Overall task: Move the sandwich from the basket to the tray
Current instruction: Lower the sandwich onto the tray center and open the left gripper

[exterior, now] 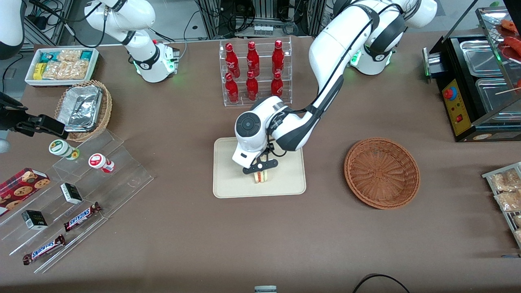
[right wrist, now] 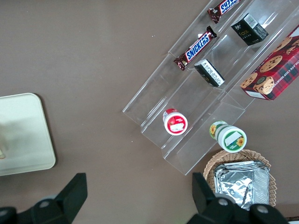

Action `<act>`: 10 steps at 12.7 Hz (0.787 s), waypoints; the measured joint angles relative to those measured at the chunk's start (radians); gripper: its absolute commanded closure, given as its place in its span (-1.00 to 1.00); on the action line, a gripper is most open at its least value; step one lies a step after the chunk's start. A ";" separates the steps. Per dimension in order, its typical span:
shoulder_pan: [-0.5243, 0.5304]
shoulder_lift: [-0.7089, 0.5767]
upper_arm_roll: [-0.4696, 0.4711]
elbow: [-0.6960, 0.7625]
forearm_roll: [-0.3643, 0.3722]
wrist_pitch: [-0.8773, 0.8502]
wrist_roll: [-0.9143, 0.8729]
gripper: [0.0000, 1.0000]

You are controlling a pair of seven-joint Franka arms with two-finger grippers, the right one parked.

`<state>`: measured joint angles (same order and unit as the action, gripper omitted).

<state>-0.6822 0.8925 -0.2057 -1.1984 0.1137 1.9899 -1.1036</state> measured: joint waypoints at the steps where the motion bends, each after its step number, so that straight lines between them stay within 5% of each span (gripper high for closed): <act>1: -0.006 0.003 0.000 0.001 0.004 0.000 -0.004 1.00; 3: -0.015 0.007 0.000 0.001 0.007 0.000 -0.022 0.82; 4: -0.017 0.009 0.000 0.001 0.007 0.000 -0.028 -0.59; 5: -0.017 0.011 0.001 0.001 0.007 0.000 -0.029 -1.00; 10: -0.017 0.012 0.003 0.007 0.008 0.000 -0.069 -1.00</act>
<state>-0.6992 0.9049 -0.2030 -1.1912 0.1220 1.9899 -1.1724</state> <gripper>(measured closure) 0.449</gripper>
